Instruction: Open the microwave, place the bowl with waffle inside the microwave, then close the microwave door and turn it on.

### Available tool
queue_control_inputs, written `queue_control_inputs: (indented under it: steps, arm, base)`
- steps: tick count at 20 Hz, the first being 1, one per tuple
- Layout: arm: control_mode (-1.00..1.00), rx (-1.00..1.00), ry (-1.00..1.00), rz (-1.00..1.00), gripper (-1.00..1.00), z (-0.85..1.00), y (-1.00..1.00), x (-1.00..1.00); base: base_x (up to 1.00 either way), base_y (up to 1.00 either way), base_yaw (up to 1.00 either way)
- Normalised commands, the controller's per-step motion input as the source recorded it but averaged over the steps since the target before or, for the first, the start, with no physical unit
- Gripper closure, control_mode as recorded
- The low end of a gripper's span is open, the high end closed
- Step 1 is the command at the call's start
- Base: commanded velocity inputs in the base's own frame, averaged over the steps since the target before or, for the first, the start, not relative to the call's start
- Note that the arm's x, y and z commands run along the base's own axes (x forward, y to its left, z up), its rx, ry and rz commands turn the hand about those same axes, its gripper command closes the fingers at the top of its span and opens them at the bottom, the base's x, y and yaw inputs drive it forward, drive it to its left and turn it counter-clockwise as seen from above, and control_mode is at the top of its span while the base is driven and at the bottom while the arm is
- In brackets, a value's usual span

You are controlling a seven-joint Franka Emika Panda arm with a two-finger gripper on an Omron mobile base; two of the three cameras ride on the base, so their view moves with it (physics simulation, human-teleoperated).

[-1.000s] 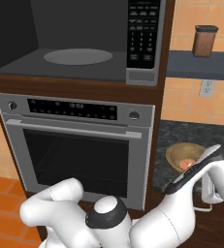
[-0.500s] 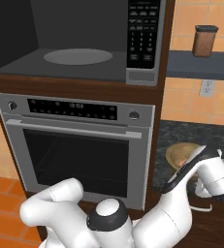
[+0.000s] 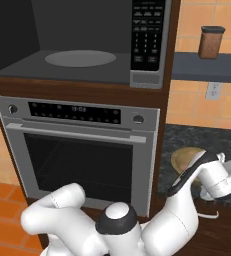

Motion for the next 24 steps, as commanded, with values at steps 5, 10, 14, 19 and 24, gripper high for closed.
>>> queue_control_inputs:
  steps: [5,10,14,19,24]
  arm:
    - [-1.0,-0.01,0.0,0.0,-1.0,-0.26,-0.01,0.01]
    - [-1.0,0.0,0.0,0.0,1.0,-0.08,0.0,0.0]
    - [-1.0,0.0,0.0,0.0,1.0,0.0,0.0,0.0]
    - [-1.0,0.0,0.0,0.0,1.0,0.0,0.0,0.0]
    - [-1.0,0.0,-0.06,0.01,1.0,0.16,-0.01,-0.3]
  base:
    - [0.0,0.0,0.0]
    - [0.0,0.0,0.0]
    - [0.0,0.0,0.0]
    - [0.0,0.0,0.0]
    - [0.0,0.0,0.0]
